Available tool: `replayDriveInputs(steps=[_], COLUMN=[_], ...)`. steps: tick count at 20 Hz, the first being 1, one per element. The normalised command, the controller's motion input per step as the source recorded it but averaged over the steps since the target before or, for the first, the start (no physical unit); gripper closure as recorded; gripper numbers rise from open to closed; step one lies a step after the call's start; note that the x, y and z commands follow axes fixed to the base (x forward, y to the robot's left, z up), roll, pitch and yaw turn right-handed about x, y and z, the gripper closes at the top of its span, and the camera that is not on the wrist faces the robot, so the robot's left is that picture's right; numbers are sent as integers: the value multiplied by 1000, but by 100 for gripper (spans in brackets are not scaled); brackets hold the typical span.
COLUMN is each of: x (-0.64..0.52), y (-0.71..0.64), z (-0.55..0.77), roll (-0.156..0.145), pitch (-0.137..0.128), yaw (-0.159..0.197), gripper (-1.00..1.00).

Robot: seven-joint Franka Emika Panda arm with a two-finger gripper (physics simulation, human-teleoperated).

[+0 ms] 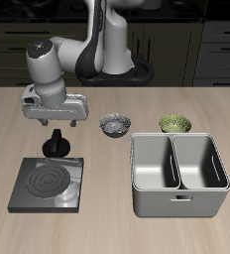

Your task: Turn on the flat stove

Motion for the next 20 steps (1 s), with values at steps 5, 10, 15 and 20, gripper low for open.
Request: replayDriveInputs(steps=[5,10,15,20], x=[-31,-4,0,20], y=[9,-27,-49,-72], z=[-125,-143,-186,-35], roll=[-17,-12,-19,-9], pitch=[10,17,9,-37], yaw=[42,19,33,48], gripper=[-100,-100,-100,-100])
